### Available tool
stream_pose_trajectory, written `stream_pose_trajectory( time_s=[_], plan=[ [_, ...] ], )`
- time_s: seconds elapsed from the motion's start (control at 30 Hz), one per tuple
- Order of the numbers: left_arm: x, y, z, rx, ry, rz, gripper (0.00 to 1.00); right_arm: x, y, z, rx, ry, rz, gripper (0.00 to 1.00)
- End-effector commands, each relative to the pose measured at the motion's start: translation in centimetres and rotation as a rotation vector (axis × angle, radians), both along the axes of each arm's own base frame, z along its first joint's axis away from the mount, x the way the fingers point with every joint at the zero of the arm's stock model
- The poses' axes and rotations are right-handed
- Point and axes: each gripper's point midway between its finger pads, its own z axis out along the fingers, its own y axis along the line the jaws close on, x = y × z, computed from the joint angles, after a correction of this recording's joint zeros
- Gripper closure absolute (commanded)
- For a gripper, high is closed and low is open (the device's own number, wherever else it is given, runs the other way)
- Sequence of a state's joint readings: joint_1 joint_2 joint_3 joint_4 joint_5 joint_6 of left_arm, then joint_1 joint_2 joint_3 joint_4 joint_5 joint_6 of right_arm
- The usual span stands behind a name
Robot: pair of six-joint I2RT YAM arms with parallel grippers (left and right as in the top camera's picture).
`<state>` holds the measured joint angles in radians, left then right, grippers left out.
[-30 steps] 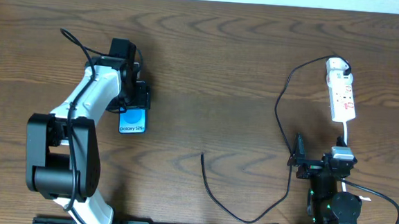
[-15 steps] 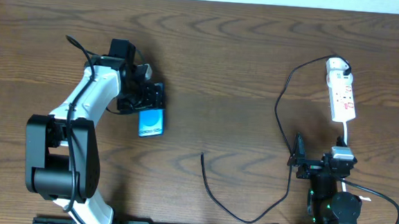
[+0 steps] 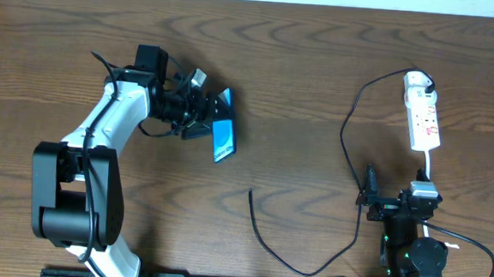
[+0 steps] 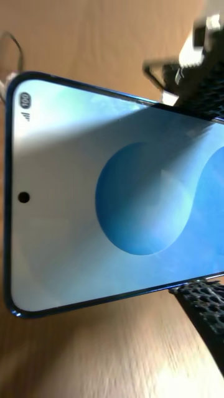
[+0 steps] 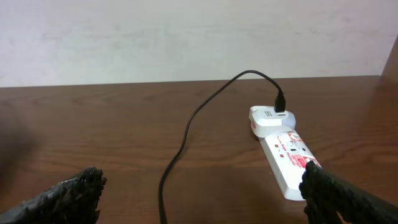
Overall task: Plug charger to phone and switch on socket
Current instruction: 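Lift the phone with the left gripper and tilt it upright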
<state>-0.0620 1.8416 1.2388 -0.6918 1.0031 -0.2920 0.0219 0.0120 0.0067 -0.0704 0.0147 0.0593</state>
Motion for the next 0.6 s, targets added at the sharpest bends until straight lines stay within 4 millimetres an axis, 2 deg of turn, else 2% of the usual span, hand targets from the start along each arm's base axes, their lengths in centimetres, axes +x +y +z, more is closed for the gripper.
stream_pose_trajectory(
  time_s=[0.0,0.13,0.4,0.57],
  plan=[
    [0.2,-1.1,3.1,-0.133,0.132,0.095,0.93,0.0,0.2,0.0,-0.012,0.000,0.008,0.01],
    [0.9,-1.2,3.4,-0.149,0.196,0.158,0.93,0.0,0.2,-0.1,-0.012,0.003,0.008,0.01],
    [2.7,-2.4,6.8,-0.327,0.238,0.180,0.93,0.0,0.2,-0.1,-0.012,0.003,0.008,0.01],
    [3.4,-2.6,7.9,-0.374,0.267,0.194,0.93,0.0,0.2,-0.1,-0.011,0.003,0.009,0.01]
  ],
)
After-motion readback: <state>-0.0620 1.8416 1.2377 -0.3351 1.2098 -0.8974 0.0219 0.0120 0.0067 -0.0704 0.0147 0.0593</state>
